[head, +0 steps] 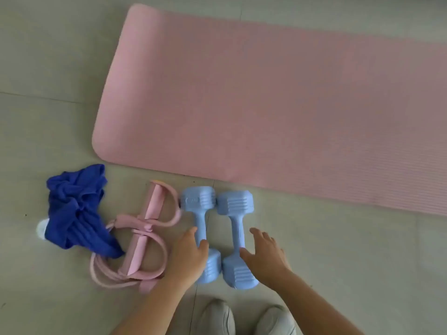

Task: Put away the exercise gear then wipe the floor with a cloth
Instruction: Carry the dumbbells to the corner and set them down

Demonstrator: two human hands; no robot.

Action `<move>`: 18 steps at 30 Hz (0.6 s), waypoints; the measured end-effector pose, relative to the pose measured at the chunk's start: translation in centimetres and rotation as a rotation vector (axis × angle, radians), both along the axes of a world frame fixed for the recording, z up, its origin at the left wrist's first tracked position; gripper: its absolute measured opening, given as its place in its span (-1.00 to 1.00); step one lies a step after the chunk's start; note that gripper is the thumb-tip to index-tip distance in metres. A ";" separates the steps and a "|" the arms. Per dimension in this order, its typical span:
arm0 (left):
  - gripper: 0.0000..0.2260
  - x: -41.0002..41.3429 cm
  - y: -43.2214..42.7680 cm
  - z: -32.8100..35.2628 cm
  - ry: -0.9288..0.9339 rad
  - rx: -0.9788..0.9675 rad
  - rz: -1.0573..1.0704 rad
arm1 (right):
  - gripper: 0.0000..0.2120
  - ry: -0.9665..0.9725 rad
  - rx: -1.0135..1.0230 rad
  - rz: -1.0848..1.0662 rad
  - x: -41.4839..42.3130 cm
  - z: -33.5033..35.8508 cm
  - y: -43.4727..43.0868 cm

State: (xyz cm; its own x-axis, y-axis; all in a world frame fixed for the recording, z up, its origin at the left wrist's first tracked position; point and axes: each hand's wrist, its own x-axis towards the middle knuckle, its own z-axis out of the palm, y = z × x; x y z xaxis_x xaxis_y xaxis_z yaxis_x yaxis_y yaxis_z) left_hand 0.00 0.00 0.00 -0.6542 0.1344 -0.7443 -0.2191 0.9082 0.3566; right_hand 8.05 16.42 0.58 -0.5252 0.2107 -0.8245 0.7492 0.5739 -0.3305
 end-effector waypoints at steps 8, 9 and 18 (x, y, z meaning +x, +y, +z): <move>-0.88 -1.3 0.9 -7.1 -0.015 0.190 0.348 | -0.88 0.049 -0.302 -0.531 -2.2 -7.7 -1.0; -0.86 -1.4 0.9 -7.6 -0.050 0.205 0.414 | -0.87 0.032 -0.327 -0.555 -2.4 -7.9 -0.8; -0.86 1.0 0.8 -3.0 -0.175 0.155 0.425 | -0.89 -0.001 -0.361 -0.721 0.3 -3.1 0.4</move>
